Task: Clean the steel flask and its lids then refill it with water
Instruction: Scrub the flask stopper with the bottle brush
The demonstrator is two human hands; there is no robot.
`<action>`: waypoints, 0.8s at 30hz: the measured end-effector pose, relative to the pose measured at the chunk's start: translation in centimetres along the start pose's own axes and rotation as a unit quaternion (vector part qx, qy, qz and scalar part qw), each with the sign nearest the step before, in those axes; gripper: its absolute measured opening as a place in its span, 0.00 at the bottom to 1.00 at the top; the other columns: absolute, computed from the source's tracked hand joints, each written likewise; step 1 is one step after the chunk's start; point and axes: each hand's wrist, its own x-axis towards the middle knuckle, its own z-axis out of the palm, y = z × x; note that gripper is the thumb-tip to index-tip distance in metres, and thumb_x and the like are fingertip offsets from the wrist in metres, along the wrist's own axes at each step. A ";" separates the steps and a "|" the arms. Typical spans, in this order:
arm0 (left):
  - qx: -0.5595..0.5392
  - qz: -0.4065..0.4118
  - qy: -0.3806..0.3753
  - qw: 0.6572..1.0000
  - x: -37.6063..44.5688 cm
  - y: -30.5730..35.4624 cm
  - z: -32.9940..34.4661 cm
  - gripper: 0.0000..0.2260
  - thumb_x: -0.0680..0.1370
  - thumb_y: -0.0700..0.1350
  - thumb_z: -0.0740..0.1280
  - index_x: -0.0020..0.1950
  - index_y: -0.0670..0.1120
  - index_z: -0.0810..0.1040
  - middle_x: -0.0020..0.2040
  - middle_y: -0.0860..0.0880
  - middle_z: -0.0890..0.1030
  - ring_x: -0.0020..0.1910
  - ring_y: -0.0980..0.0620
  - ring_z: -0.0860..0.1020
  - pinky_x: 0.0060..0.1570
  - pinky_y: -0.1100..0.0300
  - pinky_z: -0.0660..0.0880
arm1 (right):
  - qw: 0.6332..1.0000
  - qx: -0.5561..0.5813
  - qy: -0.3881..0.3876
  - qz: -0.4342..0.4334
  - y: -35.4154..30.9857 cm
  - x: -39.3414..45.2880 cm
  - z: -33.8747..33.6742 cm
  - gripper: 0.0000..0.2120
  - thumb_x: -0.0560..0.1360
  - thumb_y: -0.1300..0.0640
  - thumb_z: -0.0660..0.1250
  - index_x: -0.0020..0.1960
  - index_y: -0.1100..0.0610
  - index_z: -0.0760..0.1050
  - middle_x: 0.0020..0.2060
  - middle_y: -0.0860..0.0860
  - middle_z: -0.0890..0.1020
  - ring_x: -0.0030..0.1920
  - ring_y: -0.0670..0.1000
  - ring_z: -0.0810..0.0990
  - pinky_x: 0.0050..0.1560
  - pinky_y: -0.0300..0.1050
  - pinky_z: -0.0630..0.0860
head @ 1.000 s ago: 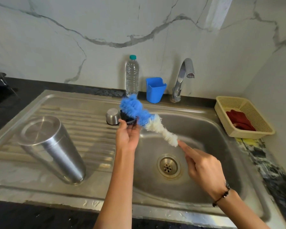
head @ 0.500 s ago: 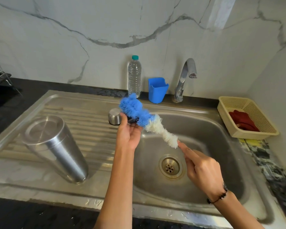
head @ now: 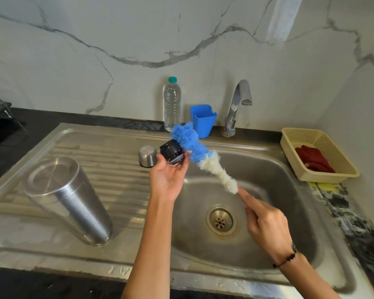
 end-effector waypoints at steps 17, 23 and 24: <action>-0.009 0.005 0.016 1.000 0.2 -0.2 -0.7 0.20 0.81 0.55 0.57 0.58 0.38 0.75 0.48 0.40 0.80 0.43 0.47 0.77 0.48 0.57 0.75 | 0.998 0.066 -0.019 0.015 1.0 -0.7 0.3 0.22 0.73 0.54 0.53 0.67 0.44 0.65 0.31 0.48 0.81 0.29 0.50 0.79 0.27 0.45 0.73; 0.021 -0.014 0.019 1.000 0.7 0.0 -0.9 0.17 0.82 0.53 0.55 0.56 0.42 0.75 0.47 0.42 0.79 0.41 0.48 0.73 0.33 0.60 0.73 | 0.998 0.061 -0.030 0.017 1.7 -0.4 -0.1 0.21 0.74 0.53 0.54 0.66 0.45 0.69 0.30 0.47 0.82 0.27 0.48 0.77 0.27 0.42 0.70; 0.025 -0.014 0.018 0.999 0.8 0.1 -0.9 0.15 0.83 0.52 0.55 0.55 0.42 0.75 0.47 0.42 0.78 0.41 0.47 0.73 0.33 0.59 0.73 | 0.997 0.062 -0.034 0.007 1.8 -0.4 -0.3 0.21 0.74 0.53 0.54 0.67 0.44 0.68 0.31 0.48 0.82 0.27 0.48 0.77 0.27 0.43 0.71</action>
